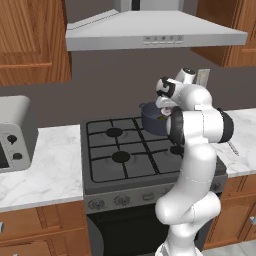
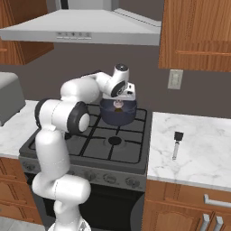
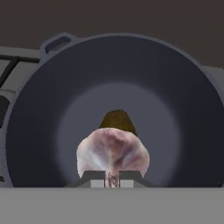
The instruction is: Put the garlic and avocado in the pot. Retrieve the spatula and lightly stir the vegetables in the pot.
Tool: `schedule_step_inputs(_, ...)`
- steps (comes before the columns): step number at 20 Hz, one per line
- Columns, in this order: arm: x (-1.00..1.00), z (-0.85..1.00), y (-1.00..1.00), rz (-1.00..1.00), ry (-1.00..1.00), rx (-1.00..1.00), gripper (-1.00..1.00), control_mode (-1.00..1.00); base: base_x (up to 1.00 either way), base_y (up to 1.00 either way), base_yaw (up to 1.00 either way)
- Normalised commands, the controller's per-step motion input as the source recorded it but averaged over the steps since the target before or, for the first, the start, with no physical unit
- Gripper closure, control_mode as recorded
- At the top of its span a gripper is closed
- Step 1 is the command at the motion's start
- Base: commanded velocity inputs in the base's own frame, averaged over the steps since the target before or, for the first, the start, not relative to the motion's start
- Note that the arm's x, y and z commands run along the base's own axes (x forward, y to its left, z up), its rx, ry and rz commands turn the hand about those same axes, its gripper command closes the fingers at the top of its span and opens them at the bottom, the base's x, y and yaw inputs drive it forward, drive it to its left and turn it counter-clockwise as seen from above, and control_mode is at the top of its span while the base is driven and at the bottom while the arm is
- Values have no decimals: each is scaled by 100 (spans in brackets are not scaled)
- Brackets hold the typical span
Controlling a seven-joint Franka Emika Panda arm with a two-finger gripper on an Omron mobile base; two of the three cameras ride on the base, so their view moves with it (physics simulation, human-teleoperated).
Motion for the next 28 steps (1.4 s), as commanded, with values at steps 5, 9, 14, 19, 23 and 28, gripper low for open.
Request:
schedule_step_inputs(5, 25, -15, 0, 1, 0, 0, 100, -100, 0, 0, 0)
schedule_step_inputs(9, 27, -26, 0, 1, 0, 0, 100, -100, 0, 0, 0)
schedule_step_inputs(14, 25, -22, 0, 1, 0, 0, 100, -100, 0, 0, 0)
schedule_step_inputs(19, 8, -3, 2, 1, 0, 0, 100, -100, 0, 0, 0)
schedule_step_inputs(23, 0, 0, 4, 0, 0, 0, -100, -100, 0, 0, 0)
schedule_step_inputs(28, 0, 0, 1, 0, 1, 0, -100, -100, 0, 0, 0)
